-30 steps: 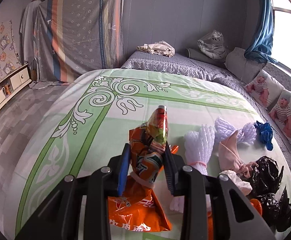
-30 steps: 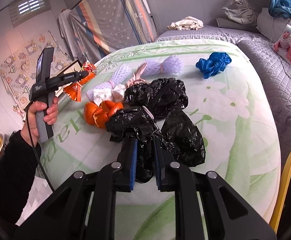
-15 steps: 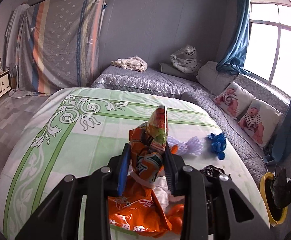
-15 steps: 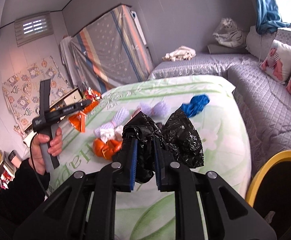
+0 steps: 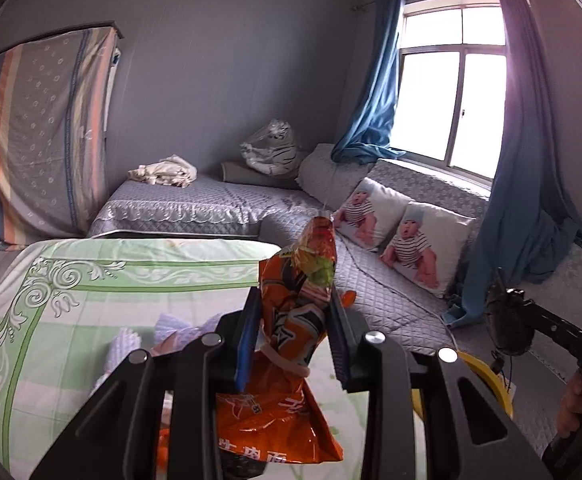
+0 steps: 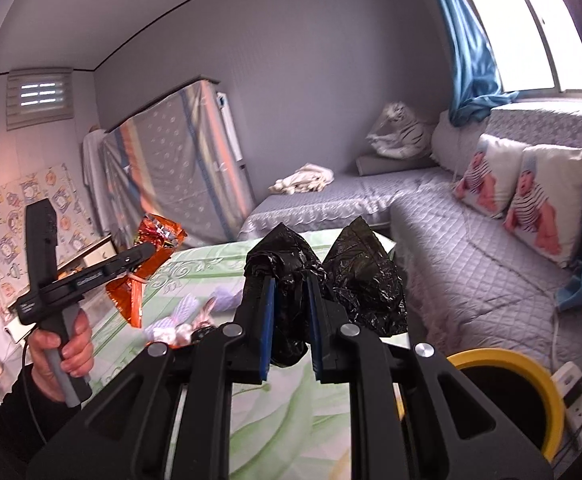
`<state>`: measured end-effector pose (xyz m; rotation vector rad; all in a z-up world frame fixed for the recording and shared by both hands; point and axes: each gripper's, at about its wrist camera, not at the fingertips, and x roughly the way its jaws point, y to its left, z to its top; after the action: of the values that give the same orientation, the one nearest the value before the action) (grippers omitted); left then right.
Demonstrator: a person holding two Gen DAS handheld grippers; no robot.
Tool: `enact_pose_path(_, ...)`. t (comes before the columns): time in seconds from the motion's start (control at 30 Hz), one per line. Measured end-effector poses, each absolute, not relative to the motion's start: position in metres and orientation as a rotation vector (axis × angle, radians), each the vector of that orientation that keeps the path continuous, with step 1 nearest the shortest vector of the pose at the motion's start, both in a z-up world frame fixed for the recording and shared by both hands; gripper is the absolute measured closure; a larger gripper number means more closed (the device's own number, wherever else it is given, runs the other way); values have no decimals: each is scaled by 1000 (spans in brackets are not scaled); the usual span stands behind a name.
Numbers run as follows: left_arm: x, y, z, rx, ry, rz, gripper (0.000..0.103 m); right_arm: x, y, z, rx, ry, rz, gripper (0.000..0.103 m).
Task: Collect trash
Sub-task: 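Carry wrapper and black bag over the yellow bin and open both tools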
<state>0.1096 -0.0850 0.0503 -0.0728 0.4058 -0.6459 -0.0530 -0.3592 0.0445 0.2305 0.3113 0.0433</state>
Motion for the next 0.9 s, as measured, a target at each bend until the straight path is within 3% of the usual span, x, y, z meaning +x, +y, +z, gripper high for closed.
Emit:
enact_pose_path(0.47,79,-216,56,-18,426,-908,73,-112,-446,44,271,241,-224,89)
enact_pose_path(0.9,46,-316,19,93,485,-1066,73,-134,-507,8,345,278,-372,89)
